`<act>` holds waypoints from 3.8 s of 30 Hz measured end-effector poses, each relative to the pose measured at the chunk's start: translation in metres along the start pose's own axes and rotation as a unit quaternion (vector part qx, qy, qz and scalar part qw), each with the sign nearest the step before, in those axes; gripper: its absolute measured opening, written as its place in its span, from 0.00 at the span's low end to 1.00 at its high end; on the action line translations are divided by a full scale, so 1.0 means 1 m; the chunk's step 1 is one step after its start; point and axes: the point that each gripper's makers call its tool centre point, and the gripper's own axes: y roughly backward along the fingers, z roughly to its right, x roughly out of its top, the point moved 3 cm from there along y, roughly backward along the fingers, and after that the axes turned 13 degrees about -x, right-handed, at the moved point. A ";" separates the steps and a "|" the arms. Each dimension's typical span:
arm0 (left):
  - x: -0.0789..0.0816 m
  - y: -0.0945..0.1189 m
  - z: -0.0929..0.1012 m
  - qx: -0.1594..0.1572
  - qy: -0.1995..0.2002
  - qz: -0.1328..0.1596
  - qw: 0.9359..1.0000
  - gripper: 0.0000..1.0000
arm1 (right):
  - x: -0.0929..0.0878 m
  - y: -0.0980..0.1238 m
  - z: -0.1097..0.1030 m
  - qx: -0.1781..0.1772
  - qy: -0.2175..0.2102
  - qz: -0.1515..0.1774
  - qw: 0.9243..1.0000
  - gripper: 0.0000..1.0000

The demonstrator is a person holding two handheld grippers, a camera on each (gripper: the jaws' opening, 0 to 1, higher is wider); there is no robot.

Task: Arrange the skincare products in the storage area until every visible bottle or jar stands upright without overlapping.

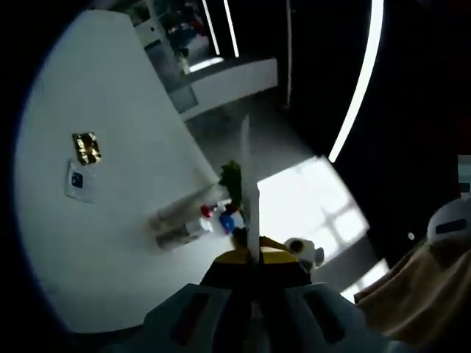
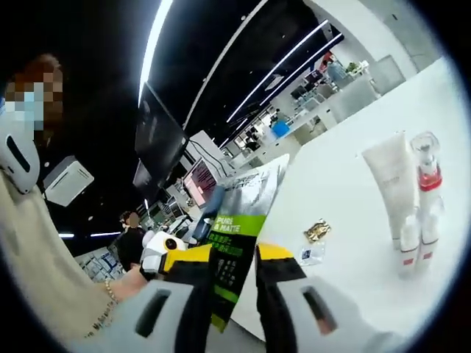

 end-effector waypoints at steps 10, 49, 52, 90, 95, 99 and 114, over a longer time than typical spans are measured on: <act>0.003 0.001 -0.016 0.019 0.012 0.007 1.000 0.00 | -0.008 -0.001 0.009 -0.014 0.007 -0.023 1.000 0.43; -0.006 -0.026 -0.092 0.066 0.070 -0.027 0.995 0.00 | -0.034 0.043 0.078 -0.168 0.043 -0.068 0.983 0.85; -0.007 -0.030 -0.098 0.069 0.075 -0.029 0.994 0.00 | -0.033 0.046 0.081 -0.177 0.042 -0.066 0.981 0.87; -0.041 -0.037 -0.186 0.232 -0.005 -0.049 0.971 0.00 | -0.020 0.079 0.129 -0.267 0.025 -0.033 0.963 0.99; -0.038 -0.030 -0.190 0.250 -0.059 -0.079 0.963 0.05 | -0.018 0.081 0.133 -0.272 0.025 -0.029 0.962 0.99; -0.039 -0.026 -0.191 0.263 -0.084 -0.101 0.956 0.13 | -0.016 0.082 0.136 -0.275 0.025 -0.027 0.961 0.99; -0.040 -0.016 -0.189 0.275 -0.250 -0.240 0.897 0.30 | -0.016 0.086 0.139 -0.280 0.025 -0.025 0.959 0.99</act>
